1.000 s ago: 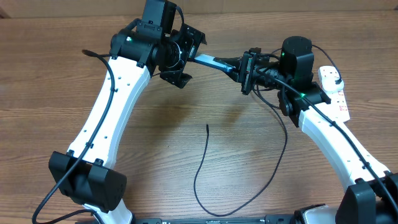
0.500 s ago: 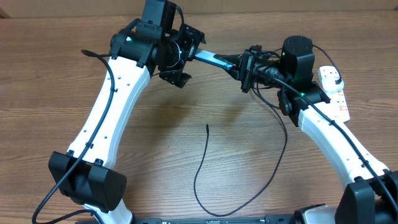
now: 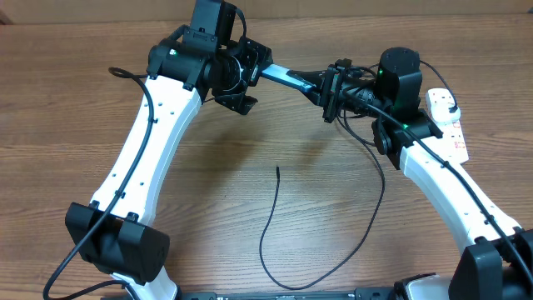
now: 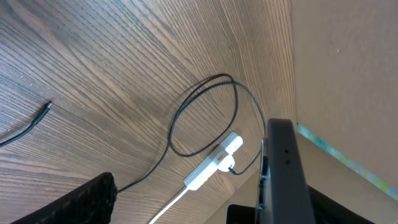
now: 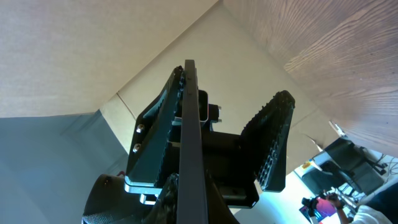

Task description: Plug charger to phone and switch on socket

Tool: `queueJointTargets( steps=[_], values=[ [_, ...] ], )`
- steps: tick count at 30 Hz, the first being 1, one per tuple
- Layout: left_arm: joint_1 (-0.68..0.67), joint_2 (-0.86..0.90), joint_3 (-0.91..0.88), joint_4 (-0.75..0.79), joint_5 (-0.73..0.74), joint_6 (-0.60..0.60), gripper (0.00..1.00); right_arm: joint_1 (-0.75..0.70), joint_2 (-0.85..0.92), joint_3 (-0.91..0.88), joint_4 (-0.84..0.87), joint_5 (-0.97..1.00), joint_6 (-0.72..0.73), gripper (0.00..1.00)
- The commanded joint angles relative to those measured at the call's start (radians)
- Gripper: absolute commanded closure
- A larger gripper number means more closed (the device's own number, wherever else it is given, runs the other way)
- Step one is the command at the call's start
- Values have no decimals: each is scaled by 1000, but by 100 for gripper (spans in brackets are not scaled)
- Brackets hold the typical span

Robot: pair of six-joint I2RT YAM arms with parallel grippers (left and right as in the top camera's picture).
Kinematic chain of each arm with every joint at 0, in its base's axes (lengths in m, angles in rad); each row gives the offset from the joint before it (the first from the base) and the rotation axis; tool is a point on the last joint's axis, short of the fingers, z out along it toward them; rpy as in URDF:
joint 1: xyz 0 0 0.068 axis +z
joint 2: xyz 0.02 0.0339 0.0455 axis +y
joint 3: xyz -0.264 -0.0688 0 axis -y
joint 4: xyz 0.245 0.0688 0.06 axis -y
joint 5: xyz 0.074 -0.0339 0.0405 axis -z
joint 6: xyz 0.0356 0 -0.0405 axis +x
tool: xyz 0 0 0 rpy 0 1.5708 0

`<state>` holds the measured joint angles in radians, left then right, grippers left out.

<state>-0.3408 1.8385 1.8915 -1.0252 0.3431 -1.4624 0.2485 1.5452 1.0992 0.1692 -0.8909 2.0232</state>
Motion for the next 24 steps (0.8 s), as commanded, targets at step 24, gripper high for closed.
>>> queueJointTargets(
  steps=[24],
  values=[
    [-7,-8,7,8,-10,-1,0,20,-14,20,1,-37,115,96]
  ],
)
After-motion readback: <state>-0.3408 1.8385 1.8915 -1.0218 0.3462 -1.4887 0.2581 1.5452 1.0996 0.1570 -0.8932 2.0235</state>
